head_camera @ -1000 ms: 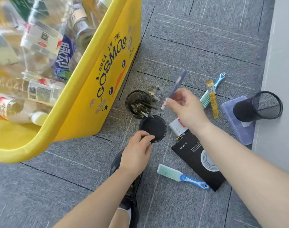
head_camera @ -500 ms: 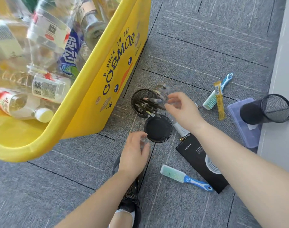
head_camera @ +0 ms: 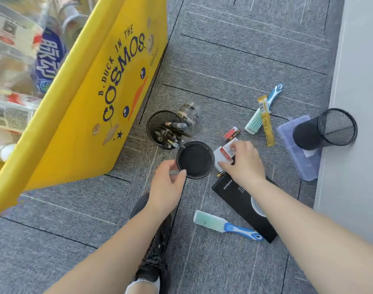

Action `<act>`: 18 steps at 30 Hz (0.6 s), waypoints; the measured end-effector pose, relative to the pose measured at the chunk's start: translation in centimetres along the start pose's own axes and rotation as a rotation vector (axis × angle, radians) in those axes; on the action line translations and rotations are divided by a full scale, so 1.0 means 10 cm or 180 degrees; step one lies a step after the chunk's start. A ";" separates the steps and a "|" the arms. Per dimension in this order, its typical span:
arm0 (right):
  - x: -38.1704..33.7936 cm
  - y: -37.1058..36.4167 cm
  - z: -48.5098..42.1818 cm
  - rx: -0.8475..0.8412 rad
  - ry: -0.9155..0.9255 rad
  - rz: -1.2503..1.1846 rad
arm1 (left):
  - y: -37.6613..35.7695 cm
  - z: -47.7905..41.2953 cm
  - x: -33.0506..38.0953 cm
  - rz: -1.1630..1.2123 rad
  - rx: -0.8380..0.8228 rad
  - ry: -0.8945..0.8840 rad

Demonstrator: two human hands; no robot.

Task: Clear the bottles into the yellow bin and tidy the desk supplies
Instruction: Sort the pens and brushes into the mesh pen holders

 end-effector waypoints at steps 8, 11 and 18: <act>0.07 -0.01 -0.14 -0.0200 -0.0095 -0.0295 | -0.03 -0.02 -0.06 0.0154 0.0103 0.0130; 0.13 0.14 -0.20 -0.0018 -0.0257 -0.0380 | -0.03 -0.02 -0.06 0.0223 0.0172 0.0123; 0.37 0.08 -0.47 -0.0516 -0.0881 -0.0934 | -0.05 -0.02 -0.05 0.0331 0.0209 0.0081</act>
Point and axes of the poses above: each hand's wrist, its own z-axis away from the middle knuckle, its own y-axis out of the back of the hand, x = y × z, the point moved 10 cm from there along -z, towards the middle knuckle, and after that the axes turned 12 degrees about x, right-handed, at the moved point
